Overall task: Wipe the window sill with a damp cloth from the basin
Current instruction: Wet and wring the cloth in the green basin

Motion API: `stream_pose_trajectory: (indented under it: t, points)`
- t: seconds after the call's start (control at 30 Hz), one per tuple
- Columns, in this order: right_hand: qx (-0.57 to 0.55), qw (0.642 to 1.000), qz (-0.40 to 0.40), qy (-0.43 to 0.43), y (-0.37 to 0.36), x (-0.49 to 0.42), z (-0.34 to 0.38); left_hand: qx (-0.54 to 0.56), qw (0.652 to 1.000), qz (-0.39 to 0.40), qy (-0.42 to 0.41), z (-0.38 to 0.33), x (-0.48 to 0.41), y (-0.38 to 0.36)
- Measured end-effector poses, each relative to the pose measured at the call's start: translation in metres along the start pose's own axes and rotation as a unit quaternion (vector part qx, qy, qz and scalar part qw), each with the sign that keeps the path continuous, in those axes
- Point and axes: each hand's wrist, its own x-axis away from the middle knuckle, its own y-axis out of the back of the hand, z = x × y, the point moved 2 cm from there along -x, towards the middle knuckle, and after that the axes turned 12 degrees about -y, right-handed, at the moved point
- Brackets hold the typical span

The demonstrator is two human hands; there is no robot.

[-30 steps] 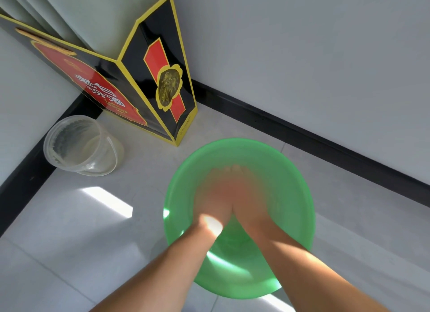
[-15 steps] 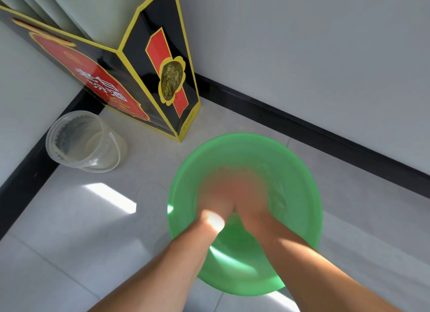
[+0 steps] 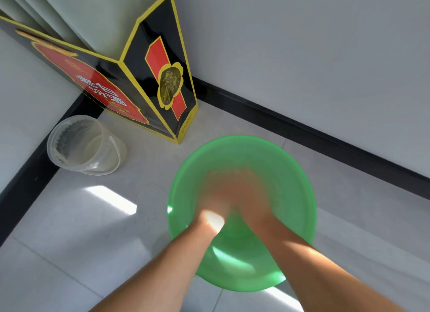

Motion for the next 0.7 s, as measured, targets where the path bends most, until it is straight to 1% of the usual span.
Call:
stream_pose_trajectory:
  t: [0.03, 0.1, 0.17, 0.27, 0.3, 0.37, 0.47, 0.53, 0.6, 0.63, 0.7]
  points:
    - [0.008, 1.000, 0.009, -0.001, 0.008, 0.003, 0.005, 0.023, 1.000, 0.005, 0.020, -0.004, 0.000, 0.005]
    - [0.018, 0.998, 0.046, -0.033, 0.026, 0.012, 0.016, 0.068, 0.995, 0.024, 0.068, -0.016, -0.001, 0.021]
    - [0.044, 0.993, 0.095, -0.058, 0.043, 0.025, 0.031, 0.135, 0.983, 0.073, 0.097, -0.033, 0.002, 0.037]
    - [0.090, 0.988, 0.121, -0.044, 0.059, 0.050, 0.059, 0.228, 0.958, 0.129, 0.118, -0.063, 0.018, 0.057]
    - [0.092, 0.988, 0.119, -0.038, 0.063, 0.058, 0.069, 0.229, 0.956, 0.134, 0.122, -0.073, 0.025, 0.062]
    - [0.111, 0.987, 0.112, -0.029, 0.071, 0.077, 0.087, 0.191, 0.963, 0.151, 0.111, -0.093, 0.038, 0.070]
    - [0.184, 0.979, 0.092, 0.008, 0.080, 0.109, 0.114, 0.160, 0.970, 0.161, 0.088, -0.130, 0.058, 0.085]
    - [0.178, 0.979, 0.087, 0.046, 0.088, 0.132, 0.135, 0.173, 0.965, 0.175, 0.087, -0.157, 0.074, 0.097]
    - [0.129, 0.985, 0.111, 0.039, 0.097, 0.154, 0.158, 0.208, 0.956, 0.175, 0.113, -0.186, 0.090, 0.110]
    - [0.128, 0.984, 0.124, 0.032, 0.101, 0.165, 0.170, 0.223, 0.952, 0.168, 0.124, -0.201, 0.097, 0.116]
    - [0.164, 0.976, 0.138, 0.031, 0.109, 0.186, 0.195, 0.219, 0.957, 0.151, 0.115, -0.233, 0.110, 0.128]
